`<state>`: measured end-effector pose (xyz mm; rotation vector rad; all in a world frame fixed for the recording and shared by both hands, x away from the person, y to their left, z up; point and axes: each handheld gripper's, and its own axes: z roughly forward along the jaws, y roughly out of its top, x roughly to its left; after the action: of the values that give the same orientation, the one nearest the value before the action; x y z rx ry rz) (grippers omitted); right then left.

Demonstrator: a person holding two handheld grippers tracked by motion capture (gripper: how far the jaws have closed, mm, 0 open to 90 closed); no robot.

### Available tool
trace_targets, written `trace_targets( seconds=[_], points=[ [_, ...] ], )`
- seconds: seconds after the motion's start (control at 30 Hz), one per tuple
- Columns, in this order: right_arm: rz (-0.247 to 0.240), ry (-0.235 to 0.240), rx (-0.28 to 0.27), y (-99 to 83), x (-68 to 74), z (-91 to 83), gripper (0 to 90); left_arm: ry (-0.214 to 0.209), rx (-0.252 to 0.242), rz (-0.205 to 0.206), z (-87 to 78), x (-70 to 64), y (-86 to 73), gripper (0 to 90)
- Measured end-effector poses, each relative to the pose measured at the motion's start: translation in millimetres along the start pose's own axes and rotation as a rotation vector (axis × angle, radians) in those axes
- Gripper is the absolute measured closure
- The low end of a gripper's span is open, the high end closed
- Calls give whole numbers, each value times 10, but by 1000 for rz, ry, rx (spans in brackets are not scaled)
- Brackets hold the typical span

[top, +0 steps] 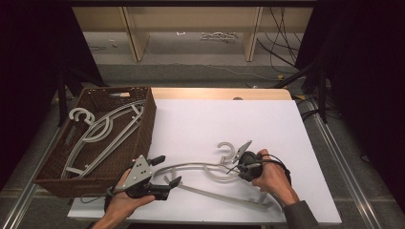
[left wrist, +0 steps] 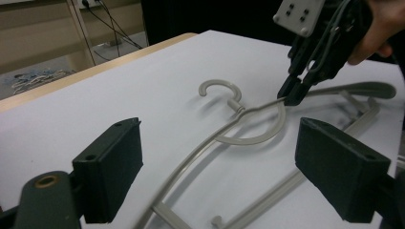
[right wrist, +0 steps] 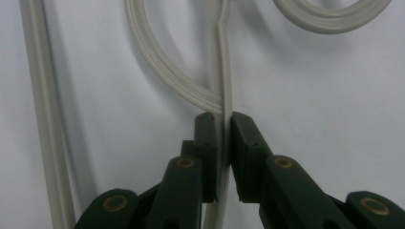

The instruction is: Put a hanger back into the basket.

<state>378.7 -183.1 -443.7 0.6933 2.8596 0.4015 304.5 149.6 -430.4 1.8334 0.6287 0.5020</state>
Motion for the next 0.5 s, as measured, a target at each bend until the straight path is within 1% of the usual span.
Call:
trace_targets(
  seconds=[0.03,0.1,0.13,0.17,0.2,0.23,0.27,0.3,0.33,0.37,0.4,0.43,0.47,0.5],
  points=[
    [-12,-15,-9,3,6,-27,822,-2,22,2,61,-8,31,172],
    [-34,-27,-13,13,22,-75,822,-4,57,5,174,-17,69,190],
    [-42,-34,-15,19,37,-97,822,-19,95,9,269,-22,95,209],
    [-56,-45,-16,26,57,-130,822,-21,131,13,347,-27,114,210],
    [-61,-48,-22,30,75,-159,822,-21,158,19,405,-29,130,217],
    [-74,-49,-28,30,82,-178,822,-32,183,21,488,-31,150,234],
    [-80,-62,-27,34,102,-202,822,-43,206,30,564,-25,170,255],
    [-90,-65,-30,35,114,-228,822,-39,216,23,639,-34,188,265],
    [-91,-67,-27,38,132,-250,822,-50,235,46,695,-26,209,270],
    [-110,-56,-28,38,136,-268,822,-50,234,68,747,-32,220,271],
    [-116,-55,-31,40,147,-286,822,-50,235,110,794,-28,231,275],
    [-121,-55,-37,41,152,-302,822,-62,244,112,844,-24,236,284],
    [-121,-62,-38,44,157,-311,822,-78,250,99,887,-21,240,285],
    [-126,-60,-41,48,158,-324,822,-91,255,95,927,-24,247,282]
  ],
)
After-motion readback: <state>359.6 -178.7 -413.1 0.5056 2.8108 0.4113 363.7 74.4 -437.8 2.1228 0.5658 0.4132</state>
